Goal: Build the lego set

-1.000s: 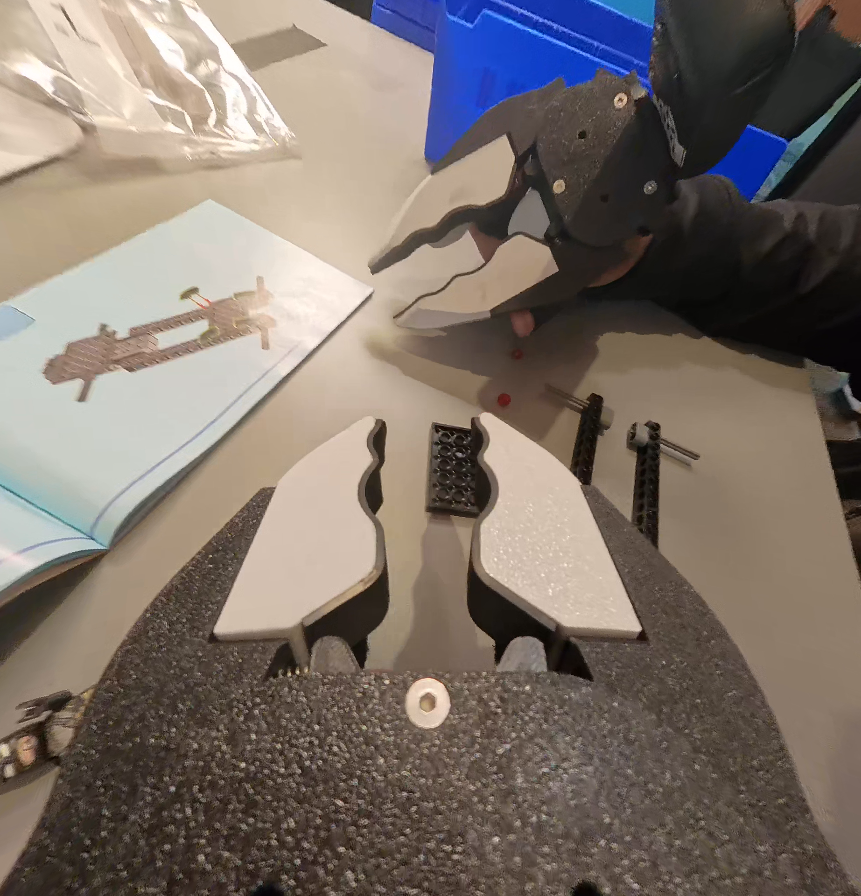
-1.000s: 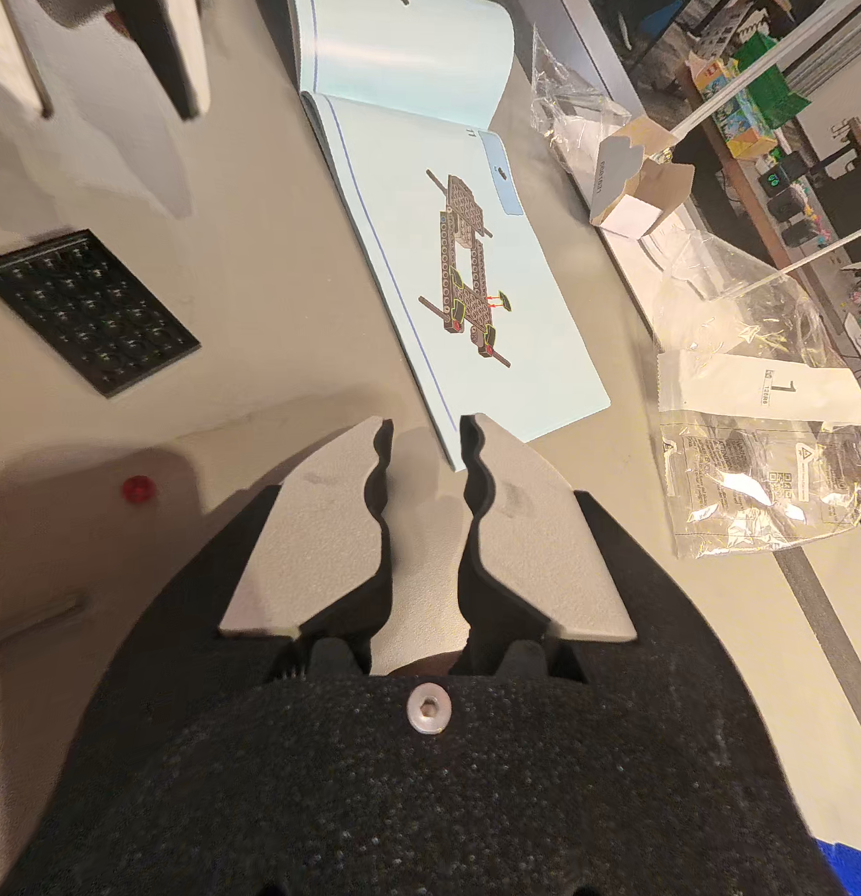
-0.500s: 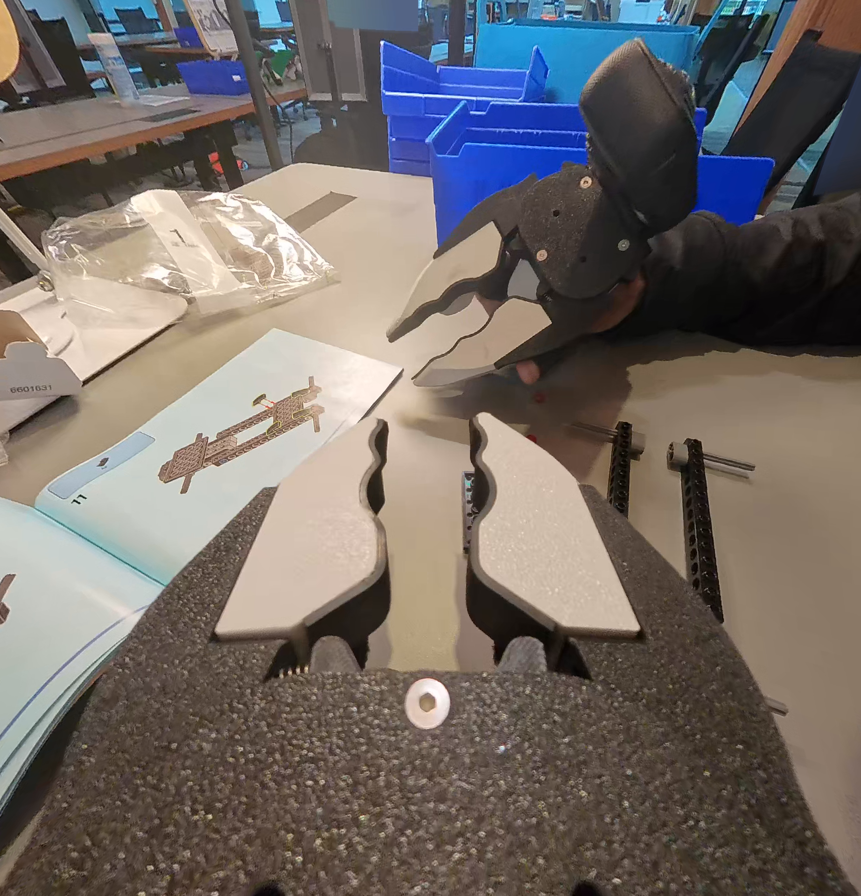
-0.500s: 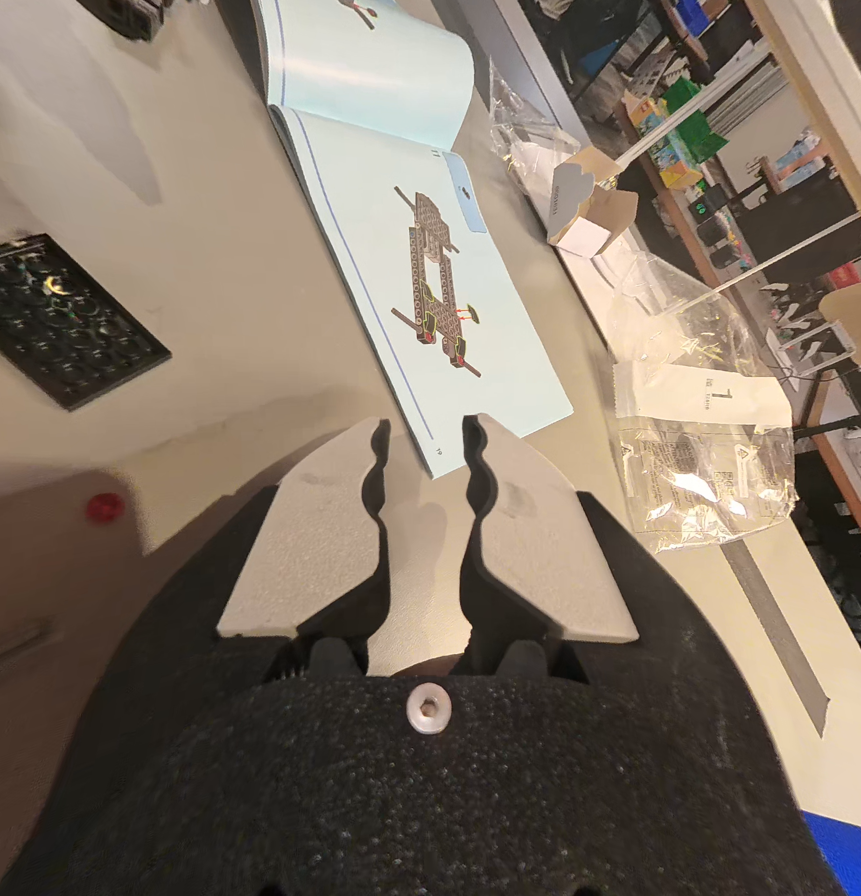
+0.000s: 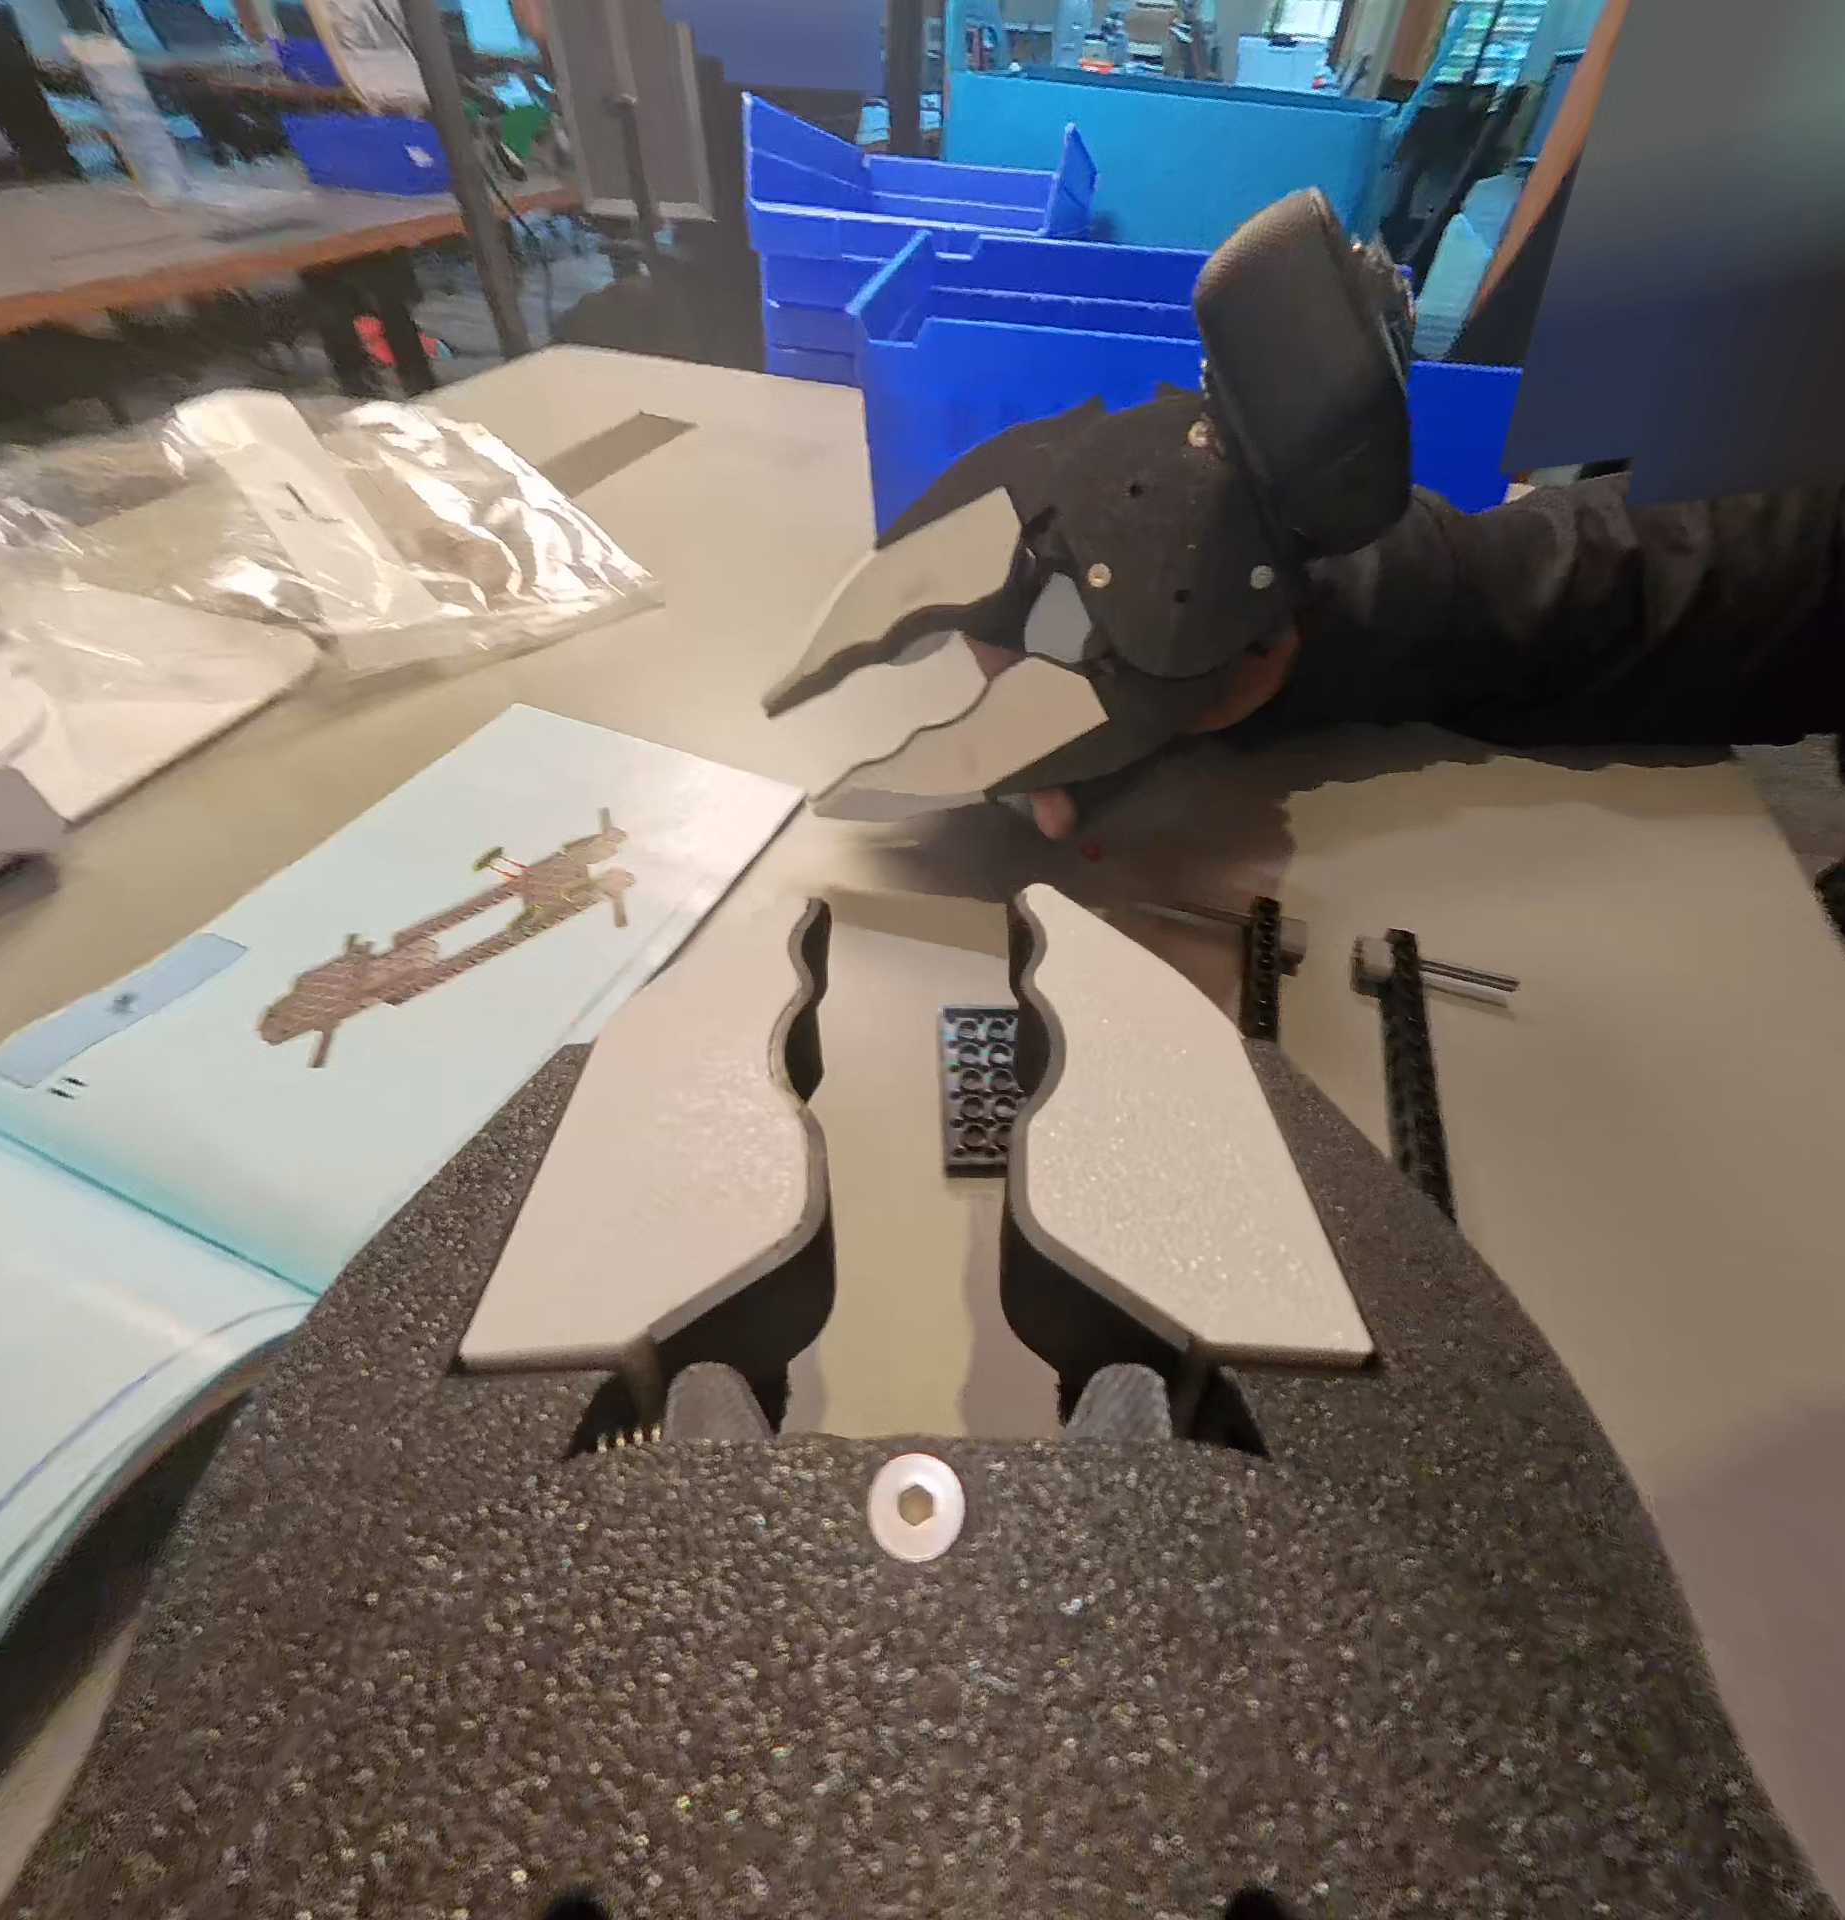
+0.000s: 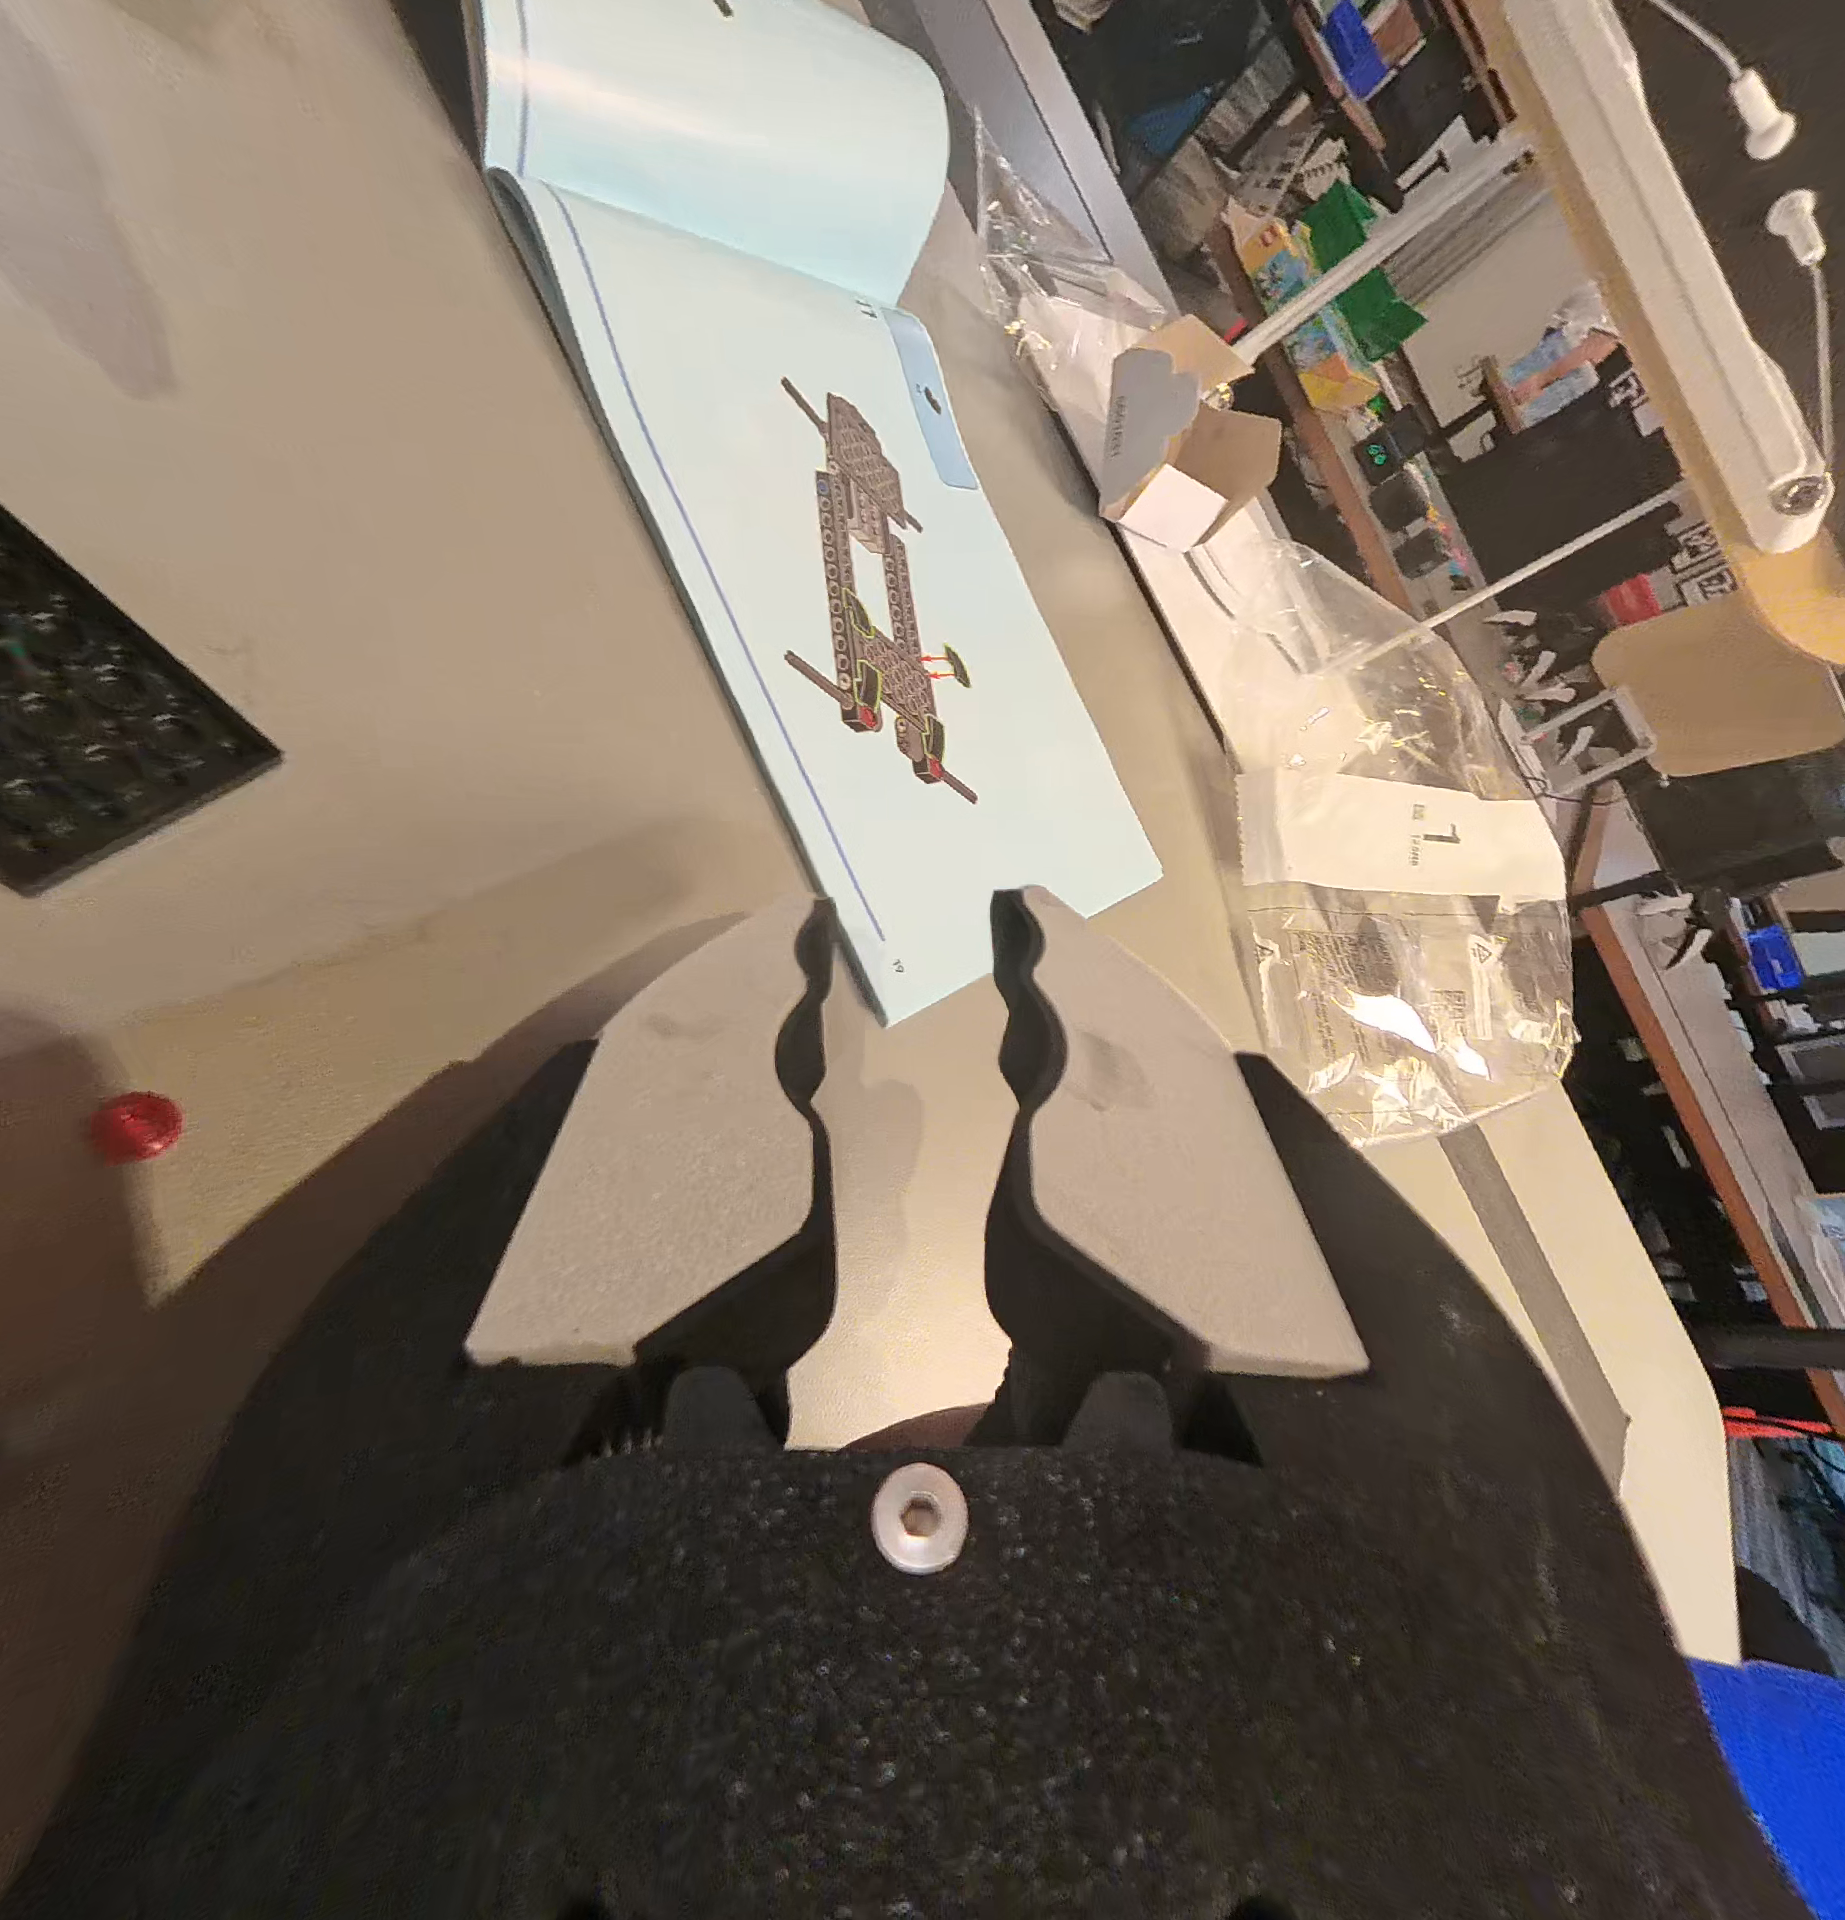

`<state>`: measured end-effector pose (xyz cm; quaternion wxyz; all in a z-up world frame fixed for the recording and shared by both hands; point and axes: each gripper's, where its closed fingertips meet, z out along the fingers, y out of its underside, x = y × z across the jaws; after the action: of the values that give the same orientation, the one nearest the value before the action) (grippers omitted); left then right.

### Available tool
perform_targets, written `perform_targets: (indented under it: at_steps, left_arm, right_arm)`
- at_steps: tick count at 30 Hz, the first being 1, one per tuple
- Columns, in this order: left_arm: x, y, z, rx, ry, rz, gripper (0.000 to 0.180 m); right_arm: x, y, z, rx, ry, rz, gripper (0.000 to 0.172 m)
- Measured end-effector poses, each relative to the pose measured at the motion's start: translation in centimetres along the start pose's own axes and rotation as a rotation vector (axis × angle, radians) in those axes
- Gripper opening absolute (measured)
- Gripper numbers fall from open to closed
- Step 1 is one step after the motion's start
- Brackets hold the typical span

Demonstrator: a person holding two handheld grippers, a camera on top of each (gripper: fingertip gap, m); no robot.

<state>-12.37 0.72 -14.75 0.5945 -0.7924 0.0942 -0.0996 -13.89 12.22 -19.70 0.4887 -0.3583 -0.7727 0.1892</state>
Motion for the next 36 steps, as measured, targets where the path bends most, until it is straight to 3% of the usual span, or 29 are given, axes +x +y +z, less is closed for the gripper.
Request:
perform_targets:
  at_steps: [5, 11, 26, 32, 36]
  left_arm:
    - [0.3, 0.8, 0.3, -0.052, 0.074, -0.167, 0.038]
    - [0.3, 2.6, 0.7, -0.174, 0.057, -0.217, 0.044]
    - [0.8, 6.6, 1.9, -0.462, -0.013, -0.127, 0.050]
    - [1.9, 7.2, 2.1, -0.510, 0.005, -0.096, 0.051]
    - [2.1, 7.2, 2.3, -0.542, -0.006, -0.076, 0.040]
  right_arm:
    - [0.4, 0.1, 0.0, -0.004, -0.008, 0.049, 0.030]
    - [0.4, 0.3, 0.2, -0.016, -0.009, 0.052, 0.030]
    - [1.1, 1.6, 0.4, -0.089, 0.022, 0.082, 0.028]
    - [1.3, 1.9, 0.4, -0.103, 0.017, 0.108, 0.028]
    - [1.4, 1.9, 0.4, -0.106, 0.010, 0.116, 0.028]
